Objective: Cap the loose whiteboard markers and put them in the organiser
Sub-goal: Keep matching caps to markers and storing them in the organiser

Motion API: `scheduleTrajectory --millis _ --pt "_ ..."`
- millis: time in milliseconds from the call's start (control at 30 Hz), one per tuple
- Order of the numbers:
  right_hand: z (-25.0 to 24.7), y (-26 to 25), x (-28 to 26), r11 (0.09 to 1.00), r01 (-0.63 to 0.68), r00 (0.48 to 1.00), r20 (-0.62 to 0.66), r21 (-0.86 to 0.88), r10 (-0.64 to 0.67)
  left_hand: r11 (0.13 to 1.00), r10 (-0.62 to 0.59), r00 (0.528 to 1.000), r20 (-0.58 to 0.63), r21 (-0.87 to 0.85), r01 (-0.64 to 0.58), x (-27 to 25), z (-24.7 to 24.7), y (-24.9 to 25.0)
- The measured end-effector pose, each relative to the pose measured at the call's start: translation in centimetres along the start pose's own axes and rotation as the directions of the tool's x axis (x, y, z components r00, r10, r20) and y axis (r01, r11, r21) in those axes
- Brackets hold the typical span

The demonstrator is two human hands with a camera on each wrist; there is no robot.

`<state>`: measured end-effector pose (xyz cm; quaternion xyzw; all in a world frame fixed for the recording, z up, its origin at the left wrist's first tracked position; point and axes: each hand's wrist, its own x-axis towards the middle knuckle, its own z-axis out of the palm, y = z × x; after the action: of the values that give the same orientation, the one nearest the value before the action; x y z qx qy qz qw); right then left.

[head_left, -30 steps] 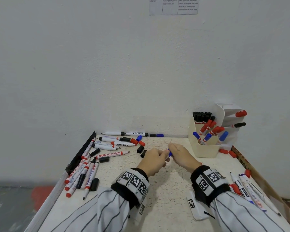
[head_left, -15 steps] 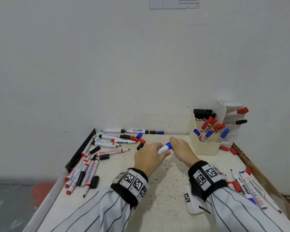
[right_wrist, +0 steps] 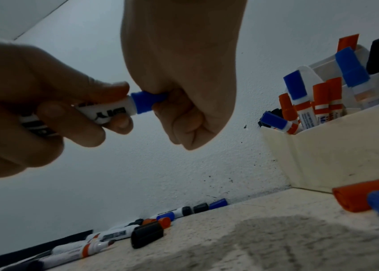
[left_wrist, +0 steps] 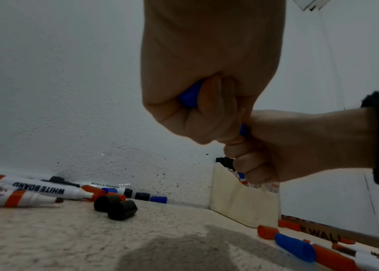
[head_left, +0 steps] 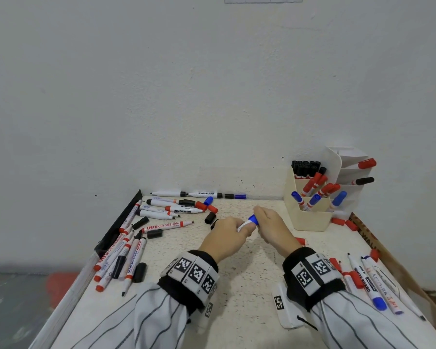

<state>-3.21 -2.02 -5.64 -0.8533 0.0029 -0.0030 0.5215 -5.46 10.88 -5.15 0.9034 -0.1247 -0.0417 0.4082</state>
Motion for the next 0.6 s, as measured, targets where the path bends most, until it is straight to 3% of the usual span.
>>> scheduleTrajectory --millis 167,367,600 --pt "-0.57 0.01 -0.25 0.999 0.040 0.997 0.063 0.021 -0.041 0.997 -0.052 0.997 0.055 -0.055 0.055 -0.17 -0.28 0.65" --pt "-0.72 -0.20 -0.22 0.999 0.030 0.998 0.056 0.039 -0.032 0.999 -0.021 0.999 0.040 -0.028 0.022 0.06 -0.21 0.76" --pt "-1.05 -0.80 -0.03 1.000 -0.020 0.999 0.049 -0.007 0.020 0.982 0.047 0.998 -0.033 0.185 -0.040 0.56 0.17 0.55"
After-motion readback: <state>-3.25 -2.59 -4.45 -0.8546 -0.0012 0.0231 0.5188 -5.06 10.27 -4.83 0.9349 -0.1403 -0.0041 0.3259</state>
